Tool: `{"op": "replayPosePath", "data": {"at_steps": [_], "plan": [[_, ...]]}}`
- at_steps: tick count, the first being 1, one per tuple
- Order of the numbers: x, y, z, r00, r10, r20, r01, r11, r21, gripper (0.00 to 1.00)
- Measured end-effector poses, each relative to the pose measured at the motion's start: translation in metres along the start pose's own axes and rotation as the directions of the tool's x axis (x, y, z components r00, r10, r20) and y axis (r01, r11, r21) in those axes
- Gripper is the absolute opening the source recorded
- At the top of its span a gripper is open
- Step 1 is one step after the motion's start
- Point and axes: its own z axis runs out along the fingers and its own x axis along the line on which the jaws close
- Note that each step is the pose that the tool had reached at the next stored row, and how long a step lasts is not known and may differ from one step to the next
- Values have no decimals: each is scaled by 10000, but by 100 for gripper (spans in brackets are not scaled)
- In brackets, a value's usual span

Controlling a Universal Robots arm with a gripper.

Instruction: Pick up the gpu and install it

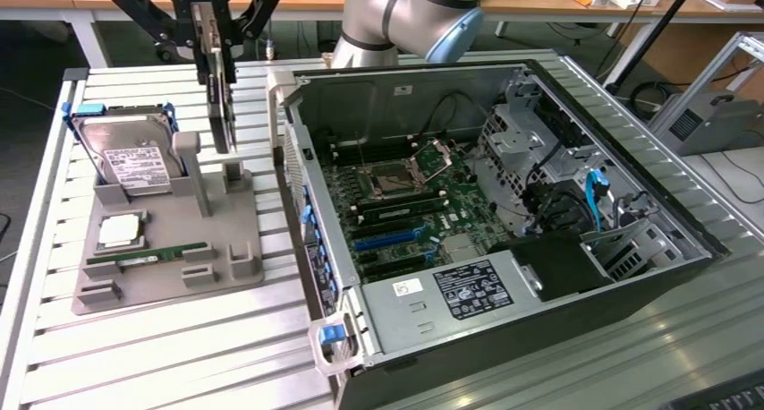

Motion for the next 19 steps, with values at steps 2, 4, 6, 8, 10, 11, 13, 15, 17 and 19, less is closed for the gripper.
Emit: {"op": "replayPosePath", "data": {"at_steps": [2,4,6,8,10,11,13,15,17,19], "plan": [[-4,-6,0,10000,0,0,0,10000,0,27],[-10,-13,1,10000,0,0,0,10000,0,27],[-15,-18,1,10000,0,0,0,10000,0,27],[-19,-22,1,10000,1,-1,-1,10000,0,27],[-24,-26,1,10000,0,0,0,10000,0,27],[-27,-28,1,10000,0,0,0,10000,0,27],[-30,-31,2,10000,1,0,-1,10000,0,27],[-34,-33,1,10000,0,0,0,10000,0,27],[-36,-37,2,10000,0,0,0,10000,0,27],[-41,-41,2,10000,0,0,0,10000,0,27]]}}
